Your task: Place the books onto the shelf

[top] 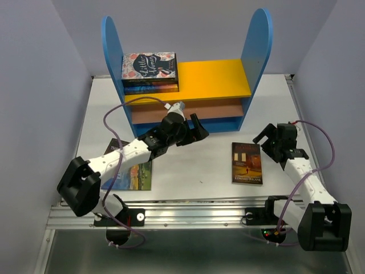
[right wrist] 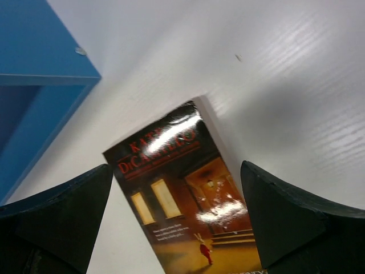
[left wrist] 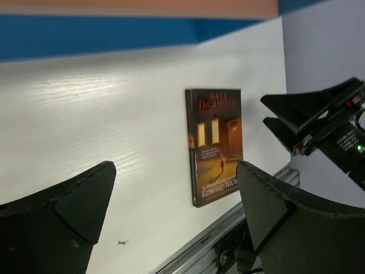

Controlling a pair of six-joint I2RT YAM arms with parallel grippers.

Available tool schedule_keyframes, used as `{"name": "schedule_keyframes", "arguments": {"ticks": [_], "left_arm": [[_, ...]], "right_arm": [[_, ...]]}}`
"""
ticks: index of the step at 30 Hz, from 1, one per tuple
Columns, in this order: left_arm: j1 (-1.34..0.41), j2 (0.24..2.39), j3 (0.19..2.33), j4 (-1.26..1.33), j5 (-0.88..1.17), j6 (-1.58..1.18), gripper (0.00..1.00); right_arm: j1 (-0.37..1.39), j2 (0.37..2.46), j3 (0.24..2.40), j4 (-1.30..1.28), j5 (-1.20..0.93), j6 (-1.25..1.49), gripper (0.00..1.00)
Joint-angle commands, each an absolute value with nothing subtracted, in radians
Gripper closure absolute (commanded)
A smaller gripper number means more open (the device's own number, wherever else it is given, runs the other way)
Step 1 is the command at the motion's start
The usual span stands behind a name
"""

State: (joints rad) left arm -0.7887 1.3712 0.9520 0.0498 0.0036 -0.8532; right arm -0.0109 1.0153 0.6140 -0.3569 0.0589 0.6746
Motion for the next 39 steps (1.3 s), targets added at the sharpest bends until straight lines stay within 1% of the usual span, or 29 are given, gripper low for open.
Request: {"name": "schedule_keyframes", "arguments": {"ticks": [1,5,11,17,18,23,25,27,28,29,30,31,33,34,35,36,37,39], "left_arm": [[-0.811,1.463,0.979,0.169,0.152,-0.792,0.01],[-0.834,1.598,1.028,0.187,0.244,-0.772,0.01],[-0.897,1.778,1.134,0.192,0.307,-0.749,0.01],[-0.920,1.879,1.189,0.196,0.356,-0.749,0.01],[-0.920,1.888,1.192,0.196,0.360,-0.750,0.01],[-0.925,1.924,1.180,0.195,0.382,-0.742,0.01],[-0.927,1.939,1.170,0.175,0.368,-0.755,0.05],[-0.927,1.953,1.166,0.160,0.344,-0.770,0.10],[-0.927,1.965,1.164,0.161,0.339,-0.781,0.15],[-0.927,1.971,1.163,0.161,0.339,-0.785,0.18],[-0.928,1.986,1.164,0.160,0.339,-0.793,0.24],[-0.930,1.993,1.164,0.158,0.339,-0.795,0.25],[-0.931,2.006,1.169,0.150,0.342,-0.799,0.34],[-0.931,2.022,1.173,0.141,0.342,-0.804,0.38],[-0.931,2.029,1.177,0.134,0.339,-0.805,0.43],[-0.931,2.034,1.178,0.127,0.337,-0.808,0.46],[-0.931,2.039,1.174,0.126,0.337,-0.819,0.49],[-0.933,2.040,1.175,0.114,0.330,-0.819,0.52]], "right_arm": [[-0.066,1.034,0.546,-0.341,0.012,0.683,0.00],[-0.066,1.032,0.514,-0.341,-0.029,0.676,0.00],[-0.066,1.032,0.466,-0.342,-0.058,0.669,0.00],[-0.066,1.046,0.433,-0.319,-0.264,0.586,0.00],[-0.066,1.037,0.423,-0.292,-0.332,0.581,0.00],[-0.066,1.048,0.379,-0.212,-0.484,0.604,0.01],[-0.066,1.045,0.367,-0.180,-0.546,0.617,0.01],[-0.066,1.025,0.359,-0.135,-0.563,0.621,0.01],[-0.066,1.019,0.351,-0.127,-0.568,0.626,0.01],[-0.066,1.017,0.351,-0.121,-0.577,0.624,0.01],[-0.066,1.019,0.353,-0.114,-0.603,0.632,0.02],[-0.066,1.017,0.354,-0.104,-0.617,0.640,0.04],[-0.066,1.005,0.351,-0.052,-0.649,0.664,0.05],[-0.066,0.997,0.353,-0.035,-0.672,0.679,0.07],[-0.066,0.989,0.359,-0.022,-0.681,0.701,0.13],[-0.066,0.979,0.365,-0.015,-0.684,0.712,0.16],[-0.066,0.959,0.370,-0.012,-0.686,0.730,0.23],[-0.066,0.943,0.391,-0.011,-0.690,0.741,0.28]]}}
